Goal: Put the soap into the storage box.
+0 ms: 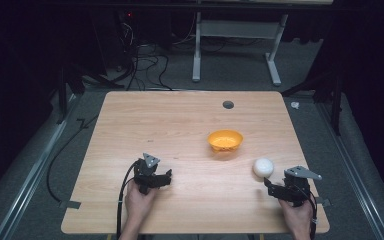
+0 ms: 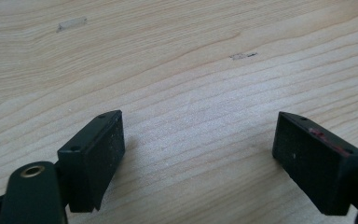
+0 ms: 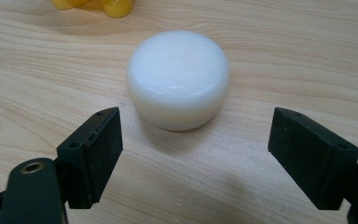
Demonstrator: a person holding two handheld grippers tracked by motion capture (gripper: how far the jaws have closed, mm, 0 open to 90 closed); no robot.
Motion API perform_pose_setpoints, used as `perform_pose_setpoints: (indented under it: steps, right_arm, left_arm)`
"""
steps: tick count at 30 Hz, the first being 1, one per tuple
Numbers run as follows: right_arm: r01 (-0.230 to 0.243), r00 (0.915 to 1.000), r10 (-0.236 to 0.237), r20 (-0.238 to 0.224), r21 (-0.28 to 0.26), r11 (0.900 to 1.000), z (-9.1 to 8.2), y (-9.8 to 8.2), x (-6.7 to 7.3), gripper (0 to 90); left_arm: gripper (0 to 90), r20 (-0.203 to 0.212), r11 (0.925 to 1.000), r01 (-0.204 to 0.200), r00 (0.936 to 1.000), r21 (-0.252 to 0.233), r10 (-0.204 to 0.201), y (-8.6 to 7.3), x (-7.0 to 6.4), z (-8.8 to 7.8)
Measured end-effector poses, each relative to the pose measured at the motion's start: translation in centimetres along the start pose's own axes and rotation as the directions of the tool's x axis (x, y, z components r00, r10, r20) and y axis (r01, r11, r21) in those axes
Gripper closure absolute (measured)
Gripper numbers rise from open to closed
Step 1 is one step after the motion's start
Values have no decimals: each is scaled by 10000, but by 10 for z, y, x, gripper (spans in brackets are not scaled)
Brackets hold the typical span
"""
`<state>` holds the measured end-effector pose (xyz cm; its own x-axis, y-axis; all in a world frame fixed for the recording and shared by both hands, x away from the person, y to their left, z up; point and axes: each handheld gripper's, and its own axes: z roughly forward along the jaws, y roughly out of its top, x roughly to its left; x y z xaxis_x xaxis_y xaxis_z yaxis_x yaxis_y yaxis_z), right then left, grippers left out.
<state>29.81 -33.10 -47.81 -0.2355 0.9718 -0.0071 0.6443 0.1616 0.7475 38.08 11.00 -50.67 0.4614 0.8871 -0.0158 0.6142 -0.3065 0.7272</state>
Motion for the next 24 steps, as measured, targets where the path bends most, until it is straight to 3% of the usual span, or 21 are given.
perform_pose_setpoints:
  steps: [24]
  right_arm:
    - [506, 9986, -506, -136, 28, 9987, 29, 31, 9, 141]
  left_arm:
    - [172, 5, 10000, 0, 10000, 1, 0, 0, 0, 0]
